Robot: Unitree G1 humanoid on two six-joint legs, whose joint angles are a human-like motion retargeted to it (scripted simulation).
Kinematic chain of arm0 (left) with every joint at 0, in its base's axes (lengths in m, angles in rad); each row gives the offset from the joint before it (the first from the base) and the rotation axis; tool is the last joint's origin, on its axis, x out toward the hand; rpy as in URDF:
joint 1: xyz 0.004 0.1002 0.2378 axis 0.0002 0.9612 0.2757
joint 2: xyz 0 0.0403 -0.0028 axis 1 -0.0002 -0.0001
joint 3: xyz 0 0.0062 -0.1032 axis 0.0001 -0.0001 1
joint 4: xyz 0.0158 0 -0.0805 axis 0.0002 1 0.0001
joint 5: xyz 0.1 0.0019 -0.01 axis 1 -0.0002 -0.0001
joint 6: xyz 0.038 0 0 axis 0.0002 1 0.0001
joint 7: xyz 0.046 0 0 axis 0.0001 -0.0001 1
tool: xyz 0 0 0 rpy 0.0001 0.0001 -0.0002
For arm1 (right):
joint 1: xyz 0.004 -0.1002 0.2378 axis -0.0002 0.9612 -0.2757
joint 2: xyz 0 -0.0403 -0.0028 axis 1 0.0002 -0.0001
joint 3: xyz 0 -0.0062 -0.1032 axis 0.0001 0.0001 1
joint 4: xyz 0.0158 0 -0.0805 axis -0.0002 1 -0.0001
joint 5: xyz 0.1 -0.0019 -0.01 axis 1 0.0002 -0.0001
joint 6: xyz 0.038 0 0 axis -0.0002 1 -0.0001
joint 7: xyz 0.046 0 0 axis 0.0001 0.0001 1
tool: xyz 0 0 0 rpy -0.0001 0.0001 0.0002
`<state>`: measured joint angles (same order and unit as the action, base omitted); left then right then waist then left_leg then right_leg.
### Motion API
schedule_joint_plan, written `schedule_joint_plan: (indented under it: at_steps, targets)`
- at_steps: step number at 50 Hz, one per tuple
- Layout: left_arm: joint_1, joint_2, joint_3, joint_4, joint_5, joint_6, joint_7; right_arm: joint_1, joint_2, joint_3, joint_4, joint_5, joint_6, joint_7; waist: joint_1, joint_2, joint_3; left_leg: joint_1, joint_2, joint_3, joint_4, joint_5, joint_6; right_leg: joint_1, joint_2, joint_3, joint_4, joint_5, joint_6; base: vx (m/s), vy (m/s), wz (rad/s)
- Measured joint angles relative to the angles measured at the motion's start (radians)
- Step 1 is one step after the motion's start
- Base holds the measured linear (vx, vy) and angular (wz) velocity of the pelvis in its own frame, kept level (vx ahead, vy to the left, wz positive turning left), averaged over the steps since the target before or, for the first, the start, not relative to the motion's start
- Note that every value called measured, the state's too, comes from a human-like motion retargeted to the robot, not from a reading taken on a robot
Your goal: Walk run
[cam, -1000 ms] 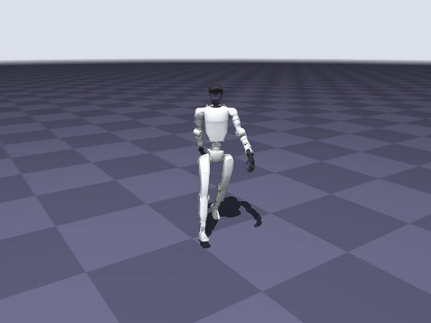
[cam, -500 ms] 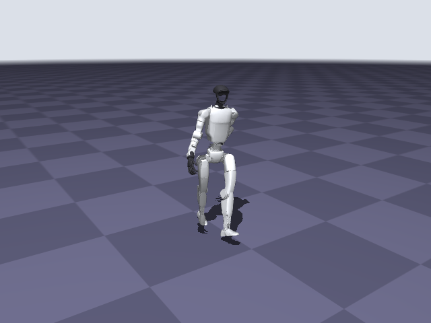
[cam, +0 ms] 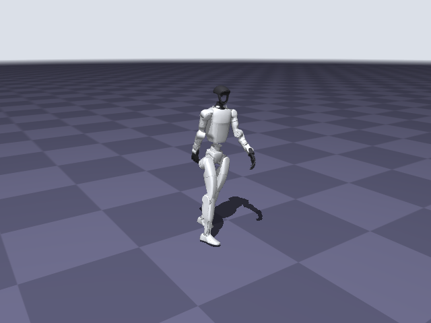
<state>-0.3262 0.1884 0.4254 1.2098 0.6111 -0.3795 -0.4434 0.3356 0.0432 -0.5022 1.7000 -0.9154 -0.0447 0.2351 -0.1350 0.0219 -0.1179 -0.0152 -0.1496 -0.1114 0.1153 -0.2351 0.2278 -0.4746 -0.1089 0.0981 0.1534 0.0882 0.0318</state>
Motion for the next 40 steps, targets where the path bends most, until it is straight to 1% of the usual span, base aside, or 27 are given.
schedule_joint_plan:
  at_steps: [2,3,5,6,7,8,9,10,12,13,14,15,17,18,20,23,25,28,30,32,33,35,36,37,38,39,40]
  targets:
    - [-0.027,0.044,-0.030,-0.016,0.025,-0.017,0.040,0.018,0.011,0.003,0.000,-0.038,0.021,0.014,-0.002,0.004,0.002,0.059,0.021,-0.012,-0.004,-0.011,-0.026,-0.005,0.006,0.054,-0.162,-0.055,0.035,0.93,-0.43,0.33]
    - [-0.032,0.059,-0.035,-0.017,0.043,-0.021,0.068,0.023,0.010,0.004,0.000,-0.055,0.028,0.016,0.005,0.008,0.001,0.087,0.034,-0.007,-0.002,-0.012,-0.042,-0.008,0.002,0.035,-0.218,-0.092,0.101,1.16,-0.57,-0.05]
    - [-0.024,0.079,-0.032,-0.010,0.082,-0.023,0.130,0.020,-0.004,0.008,0.000,-0.074,0.050,0.013,0.012,0.003,-0.004,0.138,0.039,0.004,0.015,0.004,-0.080,-0.018,-0.011,-0.073,-0.203,-0.117,0.143,1.13,-0.54,-0.22]
    - [-0.007,0.081,-0.018,0.001,0.099,-0.020,0.160,0.007,-0.020,0.008,0.000,-0.077,0.065,0.003,0.013,0.000,-0.020,0.146,0.036,0.019,0.030,0.035,-0.103,-0.029,0.016,-0.021,-0.151,-0.130,0.097,1.13,-0.50,-0.23]
    - [0.014,0.081,-0.005,0.015,0.114,-0.016,0.188,-0.005,-0.037,0.004,0.000,-0.079,0.079,-0.012,0.006,-0.003,-0.037,0.153,0.033,0.028,0.048,0.077,-0.129,-0.036,0.025,-0.017,-0.104,-0.123,0.078,1.19,-0.49,0.10]
    - [0.045,0.076,0.009,0.035,0.123,-0.013,0.211,-0.015,-0.054,-0.007,0.000,-0.082,0.090,-0.034,-0.018,-0.006,-0.054,0.160,0.030,0.024,0.075,0.142,-0.160,-0.035,-0.003,-0.108,-0.068,-0.074,0.111,1.18,-0.45,0.65]
    - [0.077,0.067,0.026,0.066,0.134,-0.016,0.231,-0.029,-0.071,-0.021,0.000,-0.079,0.094,-0.061,-0.049,0.008,-0.062,0.157,0.042,0.011,0.125,0.234,-0.194,-0.018,0.008,-0.081,-0.045,-0.041,0.121,1.20,-0.45,1.14]
    - [0.111,0.056,0.045,0.102,0.146,-0.024,0.249,-0.043,-0.086,-0.037,0.000,-0.073,0.095,-0.089,-0.084,0.030,-0.066,0.150,0.060,-0.007,0.186,0.340,-0.229,0.007,0.037,0.006,-0.028,-0.016,0.121,1.25,-0.45,1.02]
    - [0.168,0.015,0.077,0.203,0.167,-0.032,0.286,-0.098,-0.124,-0.073,0.000,-0.031,0.078,-0.127,-0.091,0.075,-0.053,0.083,0.087,-0.011,0.382,0.561,-0.337,0.025,0.085,0.064,0.042,-0.053,0.047,1.20,-0.39,0.57]
    - [0.196,0.002,0.086,0.263,0.161,-0.015,0.301,-0.132,-0.145,-0.075,0.000,-0.004,0.072,-0.133,-0.101,0.089,-0.045,0.030,0.097,-0.003,0.512,0.632,-0.378,0.044,0.098,0.049,0.065,-0.070,0.006,1.07,-0.33,0.35]
    - [0.216,-0.004,0.087,0.322,0.155,0.010,0.297,-0.170,-0.163,-0.083,-0.003,0.018,0.072,-0.135,-0.104,0.081,-0.041,-0.021,0.106,0.038,0.618,0.696,-0.377,0.075,0.082,0.005,0.071,-0.084,-0.025,0.98,-0.31,0.33]
    - [0.233,-0.005,0.084,0.381,0.148,0.039,0.284,-0.212,-0.179,-0.093,-0.007,0.038,0.075,-0.136,-0.104,0.062,-0.040,-0.071,0.112,0.095,0.712,0.759,-0.353,0.112,0.053,-0.053,0.068,-0.097,-0.051,0.82,-0.30,0.39]
    - [0.277,-0.014,0.081,0.443,0.202,0.121,0.232,-0.284,-0.191,-0.130,-0.048,0.059,0.076,-0.137,-0.087,0.028,-0.036,-0.167,0.162,0.224,0.822,0.621,-0.228,0.164,0.033,-0.102,0.051,-0.095,-0.083,0.79,-0.29,0.48]
    - [0.304,-0.026,0.071,0.461,0.234,0.163,0.226,-0.316,-0.196,-0.139,-0.073,0.071,0.062,-0.141,-0.077,0.026,-0.030,-0.219,0.178,0.249,0.858,0.549,-0.197,0.191,0.079,-0.030,0.034,-0.094,-0.101,1.00,-0.30,0.34]
    - [0.367,-0.051,0.059,0.488,0.306,0.218,0.257,-0.369,-0.208,-0.136,-0.128,0.096,0.014,-0.147,-0.034,0.006,-0.016,-0.309,0.160,0.291,0.859,0.471,-0.187,0.254,0.076,-0.039,-0.007,-0.069,-0.105,1.05,-0.26,-0.11]
    - [0.476,-0.091,0.050,0.490,0.455,0.255,0.315,-0.428,-0.241,-0.092,-0.222,0.160,-0.075,-0.126,0.069,-0.042,0.003,-0.441,0.101,0.346,0.738,0.337,-0.198,0.342,0.055,-0.088,-0.063,-0.035,-0.109,0.96,-0.16,-0.50]
    - [0.540,-0.107,0.037,0.490,0.553,0.284,0.312,-0.455,-0.268,-0.069,-0.287,0.203,-0.137,-0.105,0.119,-0.048,0.011,-0.510,0.081,0.344,0.574,0.285,-0.180,0.397,0.077,-0.097,-0.092,-0.037,-0.114,0.80,-0.12,0.01]
    - [0.622,-0.107,0.028,0.490,0.668,0.333,0.272,-0.477,-0.309,-0.073,-0.369,0.243,-0.211,-0.088,0.174,-0.030,0.015,-0.540,0.128,0.461,0.268,0.253,-0.076,0.481,0.128,-0.166,-0.118,-0.076,-0.123,0.91,-0.08,0.50]
    - [0.671,-0.101,0.038,0.490,0.709,0.367,0.256,-0.479,-0.335,-0.081,-0.405,0.260,-0.248,-0.088,0.207,-0.026,0.013,-0.545,0.112,0.510,0.096,0.220,-0.055,0.534,0.159,-0.179,-0.121,-0.106,-0.125,1.08,-0.05,0.73]
    - [0.712,-0.093,0.066,0.490,0.695,0.401,0.263,-0.475,-0.352,-0.081,-0.415,0.266,-0.258,-0.106,0.204,-0.036,0.005,-0.537,0.081,0.558,-0.015,0.198,-0.026,0.568,0.173,-0.207,-0.102,-0.110,-0.112,1.10,-0.07,0.93]
    - [0.730,-0.090,0.085,0.490,0.670,0.417,0.268,-0.472,-0.357,-0.079,-0.411,0.260,-0.252,-0.122,0.212,-0.049,0.001,-0.522,0.084,0.624,-0.039,0.208,0.019,0.582,0.174,-0.215,-0.084,-0.093,-0.098,1.14,-0.25,0.31]
    - [0.746,-0.082,0.135,0.490,0.590,0.448,0.275,-0.472,-0.362,-0.079,-0.384,0.223,-0.226,-0.156,0.262,-0.085,0.001,-0.477,0.156,0.705,0.007,0.279,0.034,0.607,0.173,-0.223,-0.032,-0.005,-0.069,1.23,-0.49,-0.50]
    - [0.754,-0.082,0.167,0.490,0.544,0.447,0.280,-0.464,-0.365,-0.078,-0.365,0.193,-0.213,-0.163,0.273,-0.101,-0.006,-0.446,0.168,0.776,0.033,0.229,0.034,0.614,0.156,-0.242,0.013,0.086,-0.010,1.32,-0.36,-0.41]
    - [0.758,-0.083,0.196,0.490,0.493,0.439,0.280,-0.459,-0.365,-0.080,-0.343,0.153,-0.200,-0.168,0.277,-0.105,-0.013,-0.446,0.174,0.756,0.072,0.184,0.034,0.609,0.148,-0.267,0.068,0.180,0.045,1.26,-0.05,0.23]
    - [0.751,-0.086,0.223,0.490,0.432,0.418,0.270,-0.457,-0.362,-0.087,-0.315,0.095,-0.186,-0.172,0.271,-0.086,-0.019,-0.509,0.169,0.556,0.138,0.145,0.034,0.584,0.159,-0.308,0.140,0.279,0.094,1.06,0.17,0.73]
    - [0.729,-0.092,0.253,0.490,0.379,0.395,0.252,-0.453,-0.357,-0.088,-0.295,0.053,-0.171,-0.175,0.261,-0.056,-0.016,-0.524,0.181,0.479,0.187,0.118,0.034,0.551,0.192,-0.283,0.225,0.356,0.124,0.84,0.38,1.17]
    - [0.699,-0.098,0.283,0.490,0.331,0.372,0.231,-0.447,-0.351,-0.085,-0.278,0.019,-0.157,-0.177,0.251,-0.020,-0.008,-0.515,0.201,0.465,0.227,0.095,0.034,0.516,0.235,-0.225,0.317,0.422,0.145,0.66,0.44,1.60]
